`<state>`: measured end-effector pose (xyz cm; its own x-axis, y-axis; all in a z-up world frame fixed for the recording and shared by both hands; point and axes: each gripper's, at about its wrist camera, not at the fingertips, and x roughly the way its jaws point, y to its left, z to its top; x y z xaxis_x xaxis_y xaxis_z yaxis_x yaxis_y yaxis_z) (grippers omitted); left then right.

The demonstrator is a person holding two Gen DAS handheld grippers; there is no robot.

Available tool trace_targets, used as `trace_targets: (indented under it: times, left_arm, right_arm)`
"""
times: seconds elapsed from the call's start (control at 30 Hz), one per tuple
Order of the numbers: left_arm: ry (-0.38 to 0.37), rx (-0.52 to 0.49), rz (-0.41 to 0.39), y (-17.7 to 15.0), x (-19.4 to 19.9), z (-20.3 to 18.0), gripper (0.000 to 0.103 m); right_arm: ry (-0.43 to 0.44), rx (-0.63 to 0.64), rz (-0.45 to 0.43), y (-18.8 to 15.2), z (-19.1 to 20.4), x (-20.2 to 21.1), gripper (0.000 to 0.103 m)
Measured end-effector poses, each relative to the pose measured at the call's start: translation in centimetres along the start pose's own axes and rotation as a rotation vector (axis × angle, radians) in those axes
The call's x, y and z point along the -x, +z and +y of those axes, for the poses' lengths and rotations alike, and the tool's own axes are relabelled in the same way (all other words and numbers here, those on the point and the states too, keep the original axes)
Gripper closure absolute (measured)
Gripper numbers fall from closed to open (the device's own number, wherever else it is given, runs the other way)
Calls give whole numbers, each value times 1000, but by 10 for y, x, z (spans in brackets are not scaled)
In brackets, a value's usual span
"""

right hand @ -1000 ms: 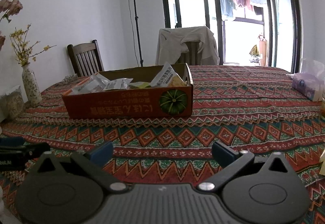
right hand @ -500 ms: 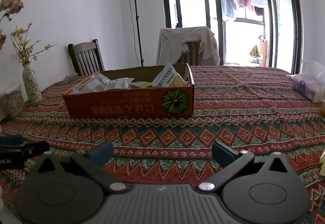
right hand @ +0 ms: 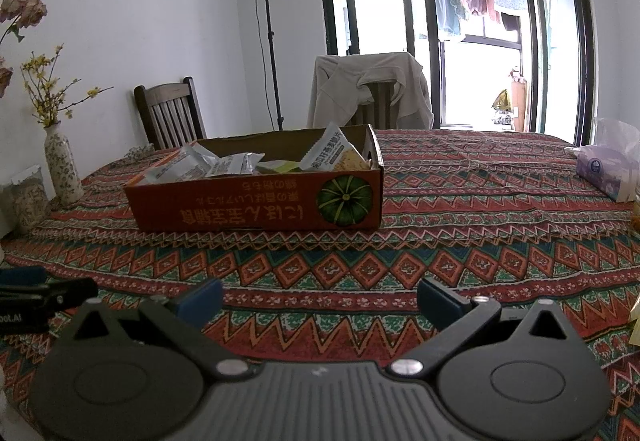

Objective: Organize snacks

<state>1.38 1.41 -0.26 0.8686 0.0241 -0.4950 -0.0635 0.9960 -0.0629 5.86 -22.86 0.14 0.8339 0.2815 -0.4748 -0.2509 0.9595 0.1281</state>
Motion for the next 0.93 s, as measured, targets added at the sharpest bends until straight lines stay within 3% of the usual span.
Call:
trace_targets:
  times: [0.73, 0.93]
  left_arm:
    - [-6, -2, -3, -1, 0, -1, 0]
    - [-38, -1, -6, -2, 1, -1, 0]
  right_arm:
    - [-1, 2, 1, 0, 1, 0, 0]
    - [1, 3, 7, -3, 2, -2, 0]
